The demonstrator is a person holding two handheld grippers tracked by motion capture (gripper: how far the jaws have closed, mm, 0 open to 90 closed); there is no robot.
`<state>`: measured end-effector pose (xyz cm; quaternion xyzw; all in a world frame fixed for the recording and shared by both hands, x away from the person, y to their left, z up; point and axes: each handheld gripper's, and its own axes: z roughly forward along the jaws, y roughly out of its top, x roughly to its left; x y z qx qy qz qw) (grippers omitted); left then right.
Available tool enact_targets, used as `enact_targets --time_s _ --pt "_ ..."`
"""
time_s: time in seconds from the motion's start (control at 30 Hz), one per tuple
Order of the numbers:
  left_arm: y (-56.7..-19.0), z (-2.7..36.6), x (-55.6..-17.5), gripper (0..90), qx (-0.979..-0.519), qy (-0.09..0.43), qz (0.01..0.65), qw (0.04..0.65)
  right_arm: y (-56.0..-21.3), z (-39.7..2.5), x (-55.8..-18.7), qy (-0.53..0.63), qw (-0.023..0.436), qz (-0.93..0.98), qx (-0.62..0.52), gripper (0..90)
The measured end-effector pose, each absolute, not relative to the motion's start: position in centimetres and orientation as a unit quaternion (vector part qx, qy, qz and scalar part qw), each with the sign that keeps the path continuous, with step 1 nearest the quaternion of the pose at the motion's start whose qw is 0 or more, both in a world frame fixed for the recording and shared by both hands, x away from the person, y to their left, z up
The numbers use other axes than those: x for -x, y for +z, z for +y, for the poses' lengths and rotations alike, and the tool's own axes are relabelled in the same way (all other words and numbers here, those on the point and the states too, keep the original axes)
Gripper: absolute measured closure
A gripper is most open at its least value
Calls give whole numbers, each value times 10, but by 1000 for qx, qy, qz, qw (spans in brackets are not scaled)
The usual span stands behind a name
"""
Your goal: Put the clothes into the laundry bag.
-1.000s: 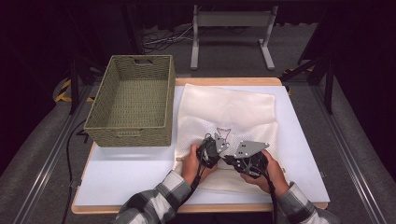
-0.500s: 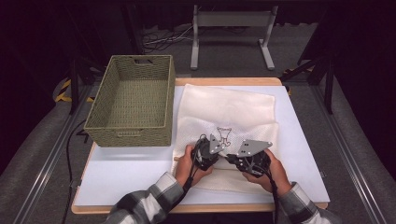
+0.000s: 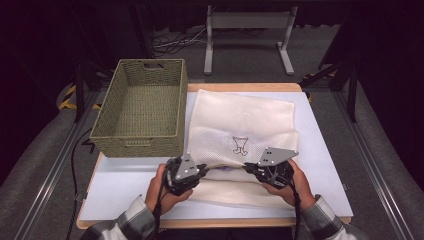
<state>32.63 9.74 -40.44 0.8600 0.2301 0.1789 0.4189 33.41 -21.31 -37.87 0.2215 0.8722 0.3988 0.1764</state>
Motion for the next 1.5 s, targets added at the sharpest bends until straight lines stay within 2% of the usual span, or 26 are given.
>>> enact_targets --time_s 0.1,0.17,0.2,0.5,0.87,1.0,1.03,1.07,1.13,1.23,1.37,1.5 --pt "-408 110 -324 707 -859 178 240 415 -379 -216 -333 400 176 871 -224 878" --pt "-413 123 -322 685 -860 183 255 403 -378 -216 -333 401 176 870 -226 878" --pt "-416 129 -323 641 -860 179 264 399 -378 -217 -333 401 177 870 -225 878" --pt "-436 145 -328 483 -872 124 284 379 -378 -216 -333 398 172 872 -228 875" --pt "-448 142 -345 436 -870 81 314 371 -379 -216 -332 400 171 873 -223 867" --pt "-450 139 -351 427 -875 76 307 365 -379 -217 -332 408 169 871 -216 863" --pt "-450 139 -352 429 -876 74 307 366 -379 -217 -331 409 168 871 -215 862" --pt "-450 138 -352 495 -875 72 304 369 -380 -219 -331 409 166 871 -216 863" --pt "-449 138 -353 518 -877 67 300 369 -381 -219 -331 409 165 871 -216 862" --pt "-448 139 -352 666 -881 59 291 367 -383 -220 -330 407 165 871 -218 862" --pt "-447 140 -350 803 -883 52 287 367 -386 -222 -331 406 159 871 -226 858" --pt "-445 142 -346 820 -885 64 276 370 -391 -223 -334 395 153 876 -233 854"
